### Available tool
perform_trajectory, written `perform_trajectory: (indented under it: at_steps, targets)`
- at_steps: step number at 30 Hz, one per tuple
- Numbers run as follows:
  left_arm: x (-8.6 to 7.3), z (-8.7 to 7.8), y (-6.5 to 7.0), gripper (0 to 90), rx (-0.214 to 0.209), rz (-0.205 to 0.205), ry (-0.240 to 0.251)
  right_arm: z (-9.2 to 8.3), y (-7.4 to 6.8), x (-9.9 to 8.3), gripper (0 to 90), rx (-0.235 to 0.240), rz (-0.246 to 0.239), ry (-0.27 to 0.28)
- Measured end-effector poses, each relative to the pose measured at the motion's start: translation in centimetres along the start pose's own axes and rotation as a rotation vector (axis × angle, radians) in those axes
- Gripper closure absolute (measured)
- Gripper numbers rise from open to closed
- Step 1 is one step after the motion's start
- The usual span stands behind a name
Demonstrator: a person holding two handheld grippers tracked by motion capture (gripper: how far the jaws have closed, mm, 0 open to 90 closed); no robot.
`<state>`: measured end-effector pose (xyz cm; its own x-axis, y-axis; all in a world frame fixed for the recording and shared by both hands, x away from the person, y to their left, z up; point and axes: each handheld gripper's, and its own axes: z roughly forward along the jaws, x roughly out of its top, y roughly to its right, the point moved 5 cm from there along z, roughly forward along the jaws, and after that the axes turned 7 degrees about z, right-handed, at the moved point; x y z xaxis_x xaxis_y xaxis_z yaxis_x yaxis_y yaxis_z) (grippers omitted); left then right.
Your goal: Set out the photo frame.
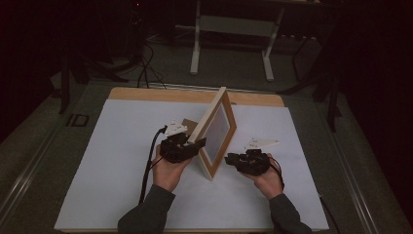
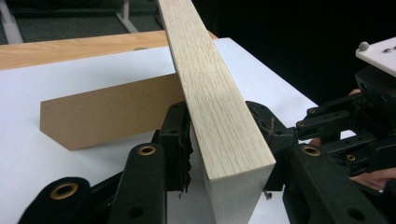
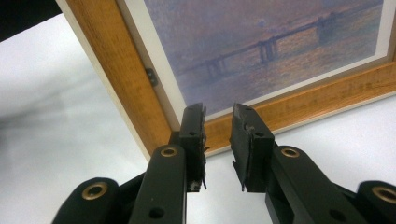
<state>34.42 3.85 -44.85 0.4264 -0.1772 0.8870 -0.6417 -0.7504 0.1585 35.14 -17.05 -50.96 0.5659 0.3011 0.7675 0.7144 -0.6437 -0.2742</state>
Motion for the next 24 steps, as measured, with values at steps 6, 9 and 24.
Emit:
perform_trajectory:
  at_steps: [6,9,24]
  targets:
    - [0.0,-0.1,-0.5,65.0,0.003,-0.012,0.007,-0.1,0.1,0.0,74.2,-0.001,-0.001,0.003]
    - [0.0,-0.2,-0.8,65.1,-0.010,-0.009,0.006,-0.2,0.2,0.1,74.2,-0.005,0.001,0.006]
    - [-0.1,-0.5,-2.2,68.3,-0.074,-0.030,0.004,-1.7,1.2,1.1,74.0,-0.050,-0.001,0.045]
